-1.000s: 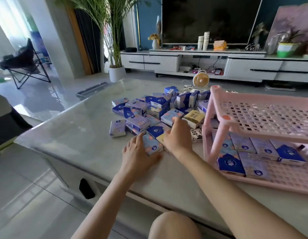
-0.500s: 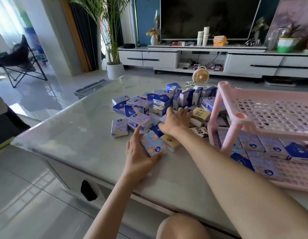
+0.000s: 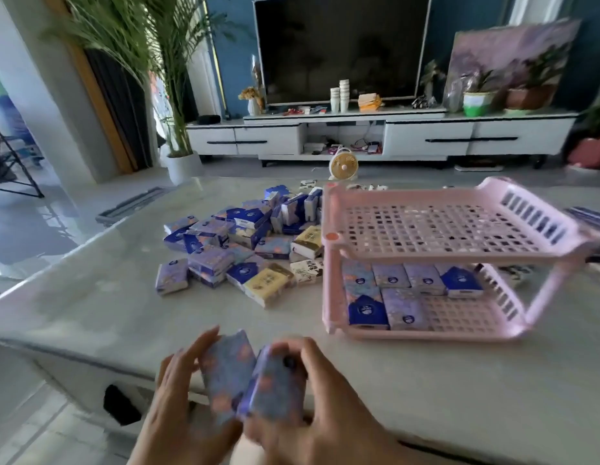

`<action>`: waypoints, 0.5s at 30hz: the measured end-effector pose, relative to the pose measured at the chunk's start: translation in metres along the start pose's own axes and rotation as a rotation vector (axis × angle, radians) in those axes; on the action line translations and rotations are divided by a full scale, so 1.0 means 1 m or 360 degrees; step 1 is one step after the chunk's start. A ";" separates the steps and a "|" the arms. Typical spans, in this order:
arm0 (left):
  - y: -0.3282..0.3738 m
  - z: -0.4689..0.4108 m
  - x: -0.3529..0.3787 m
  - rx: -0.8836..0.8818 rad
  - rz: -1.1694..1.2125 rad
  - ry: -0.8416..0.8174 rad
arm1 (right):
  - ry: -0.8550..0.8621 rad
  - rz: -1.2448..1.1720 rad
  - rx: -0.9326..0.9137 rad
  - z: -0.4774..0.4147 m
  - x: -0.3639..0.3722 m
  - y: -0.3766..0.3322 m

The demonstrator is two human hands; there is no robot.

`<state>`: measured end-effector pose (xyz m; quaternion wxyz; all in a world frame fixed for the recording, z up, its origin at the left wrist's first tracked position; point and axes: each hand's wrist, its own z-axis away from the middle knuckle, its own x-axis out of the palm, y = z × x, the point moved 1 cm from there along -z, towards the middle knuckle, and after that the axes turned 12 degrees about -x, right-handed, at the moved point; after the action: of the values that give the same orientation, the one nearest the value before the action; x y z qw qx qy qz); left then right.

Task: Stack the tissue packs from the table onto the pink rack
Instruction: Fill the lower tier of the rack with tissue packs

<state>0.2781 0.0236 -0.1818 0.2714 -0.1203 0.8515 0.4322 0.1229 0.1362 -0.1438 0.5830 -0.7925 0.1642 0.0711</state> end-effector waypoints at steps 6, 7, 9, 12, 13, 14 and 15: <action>0.092 0.022 0.075 0.0534 0.0042 -0.0402 | 0.0482 0.0310 -0.0042 0.056 -0.122 0.013; 0.108 0.022 0.095 0.0531 0.0120 -0.0441 | 0.0558 0.0419 -0.0047 0.056 -0.139 0.022; 0.127 0.012 0.135 0.0462 0.0215 -0.0553 | 0.0670 0.0672 -0.0118 0.056 -0.169 0.045; 0.146 -0.023 0.177 0.0220 0.0318 -0.0559 | 0.0707 0.0949 -0.0218 0.053 -0.196 0.074; 0.150 -0.035 0.185 0.0135 0.0349 -0.0536 | 0.0653 0.1039 -0.0211 0.051 -0.199 0.079; 0.153 -0.044 0.192 0.0080 0.0371 -0.0520 | 0.0587 0.1164 -0.0215 0.047 -0.200 0.082; 0.154 -0.053 0.199 0.0048 0.0386 -0.0529 | 0.0524 0.1335 -0.0233 0.044 -0.200 0.083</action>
<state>0.0277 0.0796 -0.1656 0.3559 0.0604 0.8095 0.4630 -0.0896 0.1909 -0.1714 0.4125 -0.6975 0.5559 0.1854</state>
